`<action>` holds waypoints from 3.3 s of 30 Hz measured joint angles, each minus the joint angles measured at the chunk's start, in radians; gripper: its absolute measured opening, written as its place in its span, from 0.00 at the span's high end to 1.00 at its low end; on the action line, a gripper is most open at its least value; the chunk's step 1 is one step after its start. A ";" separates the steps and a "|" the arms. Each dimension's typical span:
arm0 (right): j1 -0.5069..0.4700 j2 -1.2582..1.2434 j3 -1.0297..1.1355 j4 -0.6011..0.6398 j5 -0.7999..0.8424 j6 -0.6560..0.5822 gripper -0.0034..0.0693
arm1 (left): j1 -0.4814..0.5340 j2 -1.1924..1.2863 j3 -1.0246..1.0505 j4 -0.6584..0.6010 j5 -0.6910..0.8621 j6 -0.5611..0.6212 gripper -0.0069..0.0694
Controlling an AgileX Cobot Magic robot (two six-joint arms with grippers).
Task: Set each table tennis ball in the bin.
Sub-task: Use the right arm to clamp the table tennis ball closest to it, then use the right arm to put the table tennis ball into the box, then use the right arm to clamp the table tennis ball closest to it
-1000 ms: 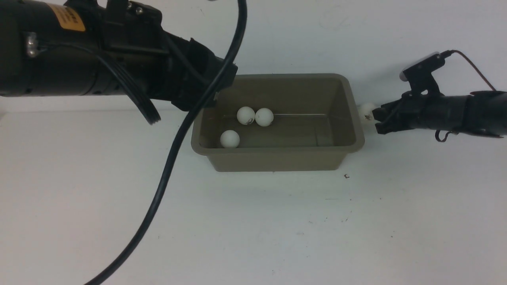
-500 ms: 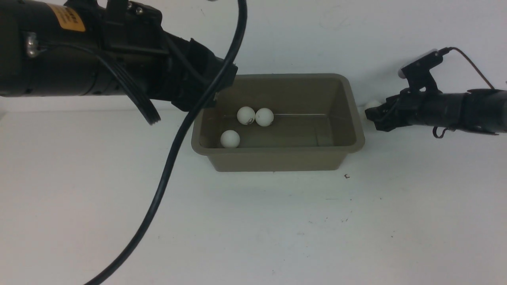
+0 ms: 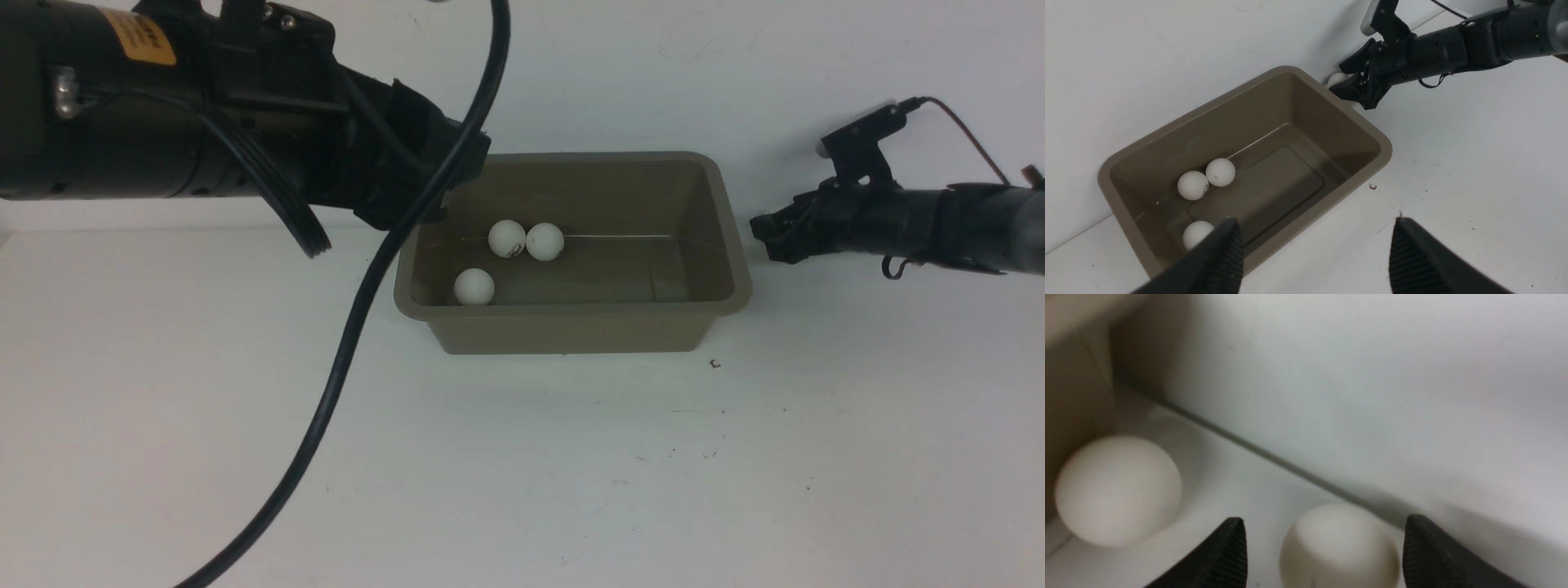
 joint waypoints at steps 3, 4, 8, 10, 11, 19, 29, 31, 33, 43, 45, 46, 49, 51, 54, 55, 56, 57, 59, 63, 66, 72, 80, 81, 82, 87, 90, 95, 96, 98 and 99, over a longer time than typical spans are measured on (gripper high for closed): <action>0.001 0.010 0.000 0.000 -0.017 0.000 0.32 | 0.000 0.000 0.000 0.000 0.000 0.000 0.34; 0.001 0.012 0.000 0.000 -0.021 0.000 0.33 | 0.000 0.000 0.000 0.000 0.000 0.000 0.34; 0.001 0.013 0.000 0.001 -0.029 0.000 0.46 | 0.000 0.000 0.000 -0.001 0.000 0.000 0.34; 0.001 0.013 0.000 0.002 -0.029 -0.002 0.46 | 0.000 0.000 0.000 -0.001 0.000 0.000 0.34; 0.001 0.013 0.000 0.002 -0.029 -0.002 0.46 | 0.000 0.000 0.000 -0.001 0.000 0.000 0.34; 0.001 0.011 0.000 0.002 -0.031 0.000 0.46 | 0.000 0.000 0.000 -0.001 0.000 0.000 0.34; 0.001 -0.128 0.000 -0.241 -0.026 0.234 0.46 | 0.000 0.000 0.000 0.001 -0.030 0.000 0.34; 0.001 -0.140 0.000 -0.289 -0.013 0.280 0.46 | 0.000 0.000 0.000 0.001 -0.031 0.000 0.34; 0.001 -0.152 0.000 -0.362 0.021 0.337 0.46 | 0.000 0.000 0.000 0.001 -0.035 0.000 0.34; 0.001 -0.228 0.000 -0.456 0.401 0.441 0.46 | 0.000 0.000 0.000 0.001 -0.047 0.000 0.34; 0.001 -0.235 0.000 -0.433 0.483 0.441 0.46 | 0.000 0.000 0.000 0.001 -0.048 0.000 0.34; 0.001 -0.237 0.000 -0.415 0.530 0.441 0.46 | 0.000 0.000 0.000 0.001 -0.048 0.000 0.34; 0.001 -0.237 0.000 -0.389 0.607 0.441 0.46 | 0.000 0.000 0.000 0.001 -0.049 0.000 0.34; 0.001 -0.237 0.000 -0.384 0.643 0.441 0.46 | 0.000 0.000 0.000 0.001 -0.049 0.000 0.34; 0.001 -0.237 0.000 -0.384 0.677 0.442 0.46 | 0.000 0.000 0.000 0.001 -0.049 0.001 0.34; 0.001 -0.237 0.000 -0.383 0.684 0.442 0.46 | 0.000 0.000 0.000 0.001 -0.049 0.001 0.34; 0.001 -0.237 0.000 -0.380 0.688 0.442 0.46 | 0.000 0.000 0.000 0.001 -0.049 0.001 0.34; 0.001 -0.237 0.000 -0.375 0.688 0.443 0.46 | 0.000 0.000 0.000 0.001 -0.049 0.001 0.34; 0.001 -0.237 0.000 -0.357 0.689 0.442 0.46 | 0.000 0.000 0.000 0.001 -0.050 0.001 0.34; 0.001 -0.237 0.000 -0.302 0.689 0.445 0.44 | 0.000 0.000 0.000 0.001 -0.050 0.001 0.34; 0.001 -0.237 0.000 -0.274 0.682 0.445 0.37 | 0.000 0.000 0.000 0.001 -0.050 0.001 0.34; 0.001 -0.237 0.000 -0.186 0.645 0.401 0.25 | 0.000 0.000 0.000 0.001 -0.050 0.007 0.34; -0.066 -0.254 0.000 -0.142 0.668 0.330 0.26 | 0.000 0.000 0.000 0.002 -0.051 0.008 0.34; -0.085 -0.262 0.000 -0.143 0.679 0.333 0.26 | 0.000 0.000 0.000 0.003 -0.051 0.008 0.34; -0.117 -0.270 0.000 -0.145 0.686 0.336 0.26 | 0.000 0.000 0.000 0.003 -0.051 0.008 0.34; -0.236 -0.301 0.000 -0.176 0.690 0.371 0.26 | 0.000 0.000 0.000 0.006 -0.052 0.009 0.34; -0.279 -0.308 0.000 -0.242 0.690 0.386 0.26 | 0.000 0.000 0.000 0.015 -0.053 0.009 0.34; -0.303 -0.313 0.000 -0.449 0.694 0.393 0.26 | 0.000 0.000 0.000 0.019 -0.073 0.009 0.34; -0.300 -0.313 0.000 -0.476 0.699 0.393 0.26 | 0.000 0.000 0.000 0.019 -0.077 0.009 0.34; -0.292 -0.313 0.000 -0.518 0.703 0.392 0.26 | 0.000 0.000 0.000 0.020 -0.078 0.009 0.34; -0.285 -0.313 0.000 -0.539 0.705 0.392 0.26 | 0.000 0.000 0.000 0.020 -0.078 0.009 0.34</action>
